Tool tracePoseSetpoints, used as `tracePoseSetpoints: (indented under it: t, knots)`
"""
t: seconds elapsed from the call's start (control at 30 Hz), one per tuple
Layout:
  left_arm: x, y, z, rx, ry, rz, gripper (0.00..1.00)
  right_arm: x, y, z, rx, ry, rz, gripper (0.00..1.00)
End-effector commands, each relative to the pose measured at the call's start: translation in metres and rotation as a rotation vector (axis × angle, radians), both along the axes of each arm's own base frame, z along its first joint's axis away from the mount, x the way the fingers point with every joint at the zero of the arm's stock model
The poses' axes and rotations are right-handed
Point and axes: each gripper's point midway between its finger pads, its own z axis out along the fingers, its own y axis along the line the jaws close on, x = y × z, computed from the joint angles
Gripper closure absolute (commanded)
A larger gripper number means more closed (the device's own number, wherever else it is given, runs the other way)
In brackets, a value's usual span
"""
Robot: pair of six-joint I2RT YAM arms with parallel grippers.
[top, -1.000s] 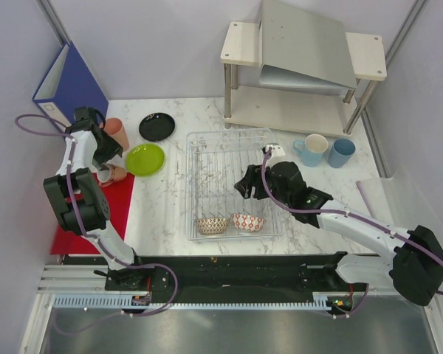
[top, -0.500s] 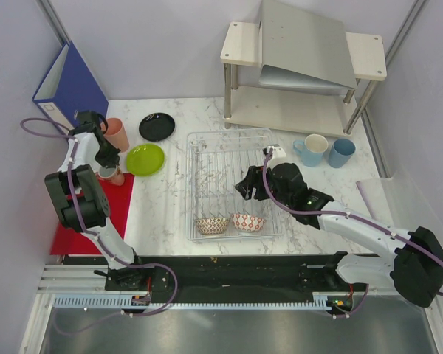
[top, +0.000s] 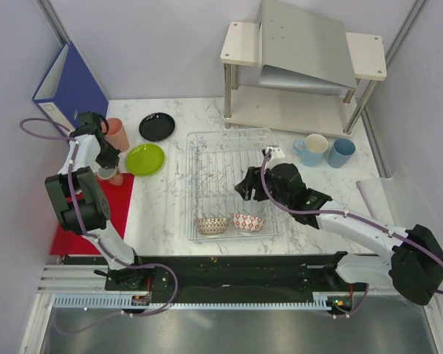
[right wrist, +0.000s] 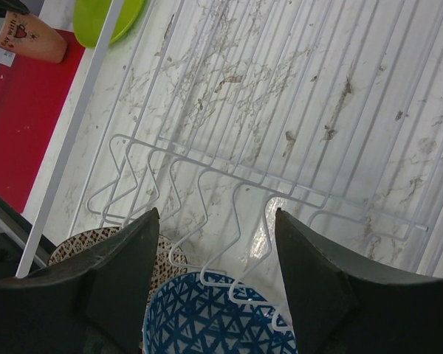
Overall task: Unload the mixed dishes from the dish rack
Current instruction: Place the cup at the center of the board.
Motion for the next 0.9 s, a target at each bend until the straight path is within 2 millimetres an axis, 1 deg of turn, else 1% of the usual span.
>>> tracePoseSetpoints:
  t: [0.0, 0.07, 0.23, 0.27, 0.33, 0.4, 0.43, 0.5, 0.6, 0.63, 0.73, 0.8, 0.83, 0.87]
  knots:
    - [0.021, 0.017, 0.025, 0.051, -0.049, 0.015, 0.98, 0.001, 0.0, 0.007, 0.027, -0.028, -0.001, 0.29]
    - [0.03, 0.02, 0.029, 0.054, -0.054, 0.015, 0.98, 0.001, -0.001, 0.005, 0.023, -0.025, -0.003, 0.29]
    - [0.039, 0.027, 0.023, 0.067, -0.029, 0.021, 0.98, 0.003, -0.002, 0.001, 0.004, -0.025, -0.007, 0.29]
    - [0.041, 0.027, 0.015, 0.063, -0.009, 0.02, 0.98, 0.003, -0.001, 0.001, 0.003, -0.024, -0.006, 0.29]
    - [0.045, 0.03, 0.012, 0.066, -0.003, 0.02, 0.98, 0.004, -0.001, -0.002, -0.007, -0.02, -0.005, 0.29]
    - [0.046, 0.031, 0.004, 0.064, 0.018, 0.02, 0.98, 0.005, -0.002, -0.004, -0.014, -0.019, -0.008, 0.29]
    - [0.048, 0.032, 0.004, 0.068, 0.016, 0.018, 0.98, 0.004, -0.001, -0.007, -0.019, -0.013, -0.007, 0.29]
    - [0.047, 0.032, -0.002, 0.063, 0.034, 0.016, 0.98, 0.006, -0.001, -0.007, -0.023, -0.013, -0.009, 0.29]
    - [0.044, 0.029, -0.007, 0.057, 0.047, 0.01, 0.82, 0.008, 0.002, -0.009, -0.028, -0.007, -0.005, 0.29]
    - [0.041, 0.028, -0.01, 0.054, 0.056, 0.008, 0.74, 0.009, 0.003, -0.01, -0.03, -0.004, -0.003, 0.29]
    - [0.037, 0.025, -0.007, 0.045, 0.05, 0.005, 0.64, 0.01, 0.005, -0.012, -0.03, -0.001, 0.0, 0.29]
    - [0.036, 0.024, -0.003, 0.043, 0.041, 0.003, 0.61, 0.01, 0.006, -0.012, -0.026, 0.002, 0.003, 0.29]
    - [0.033, 0.023, 0.001, 0.044, 0.036, 0.005, 0.57, 0.01, 0.006, -0.012, -0.023, 0.002, 0.004, 0.29]
    - [0.032, 0.023, 0.003, 0.048, 0.033, 0.006, 0.54, 0.009, 0.006, -0.012, -0.022, 0.003, 0.006, 0.29]
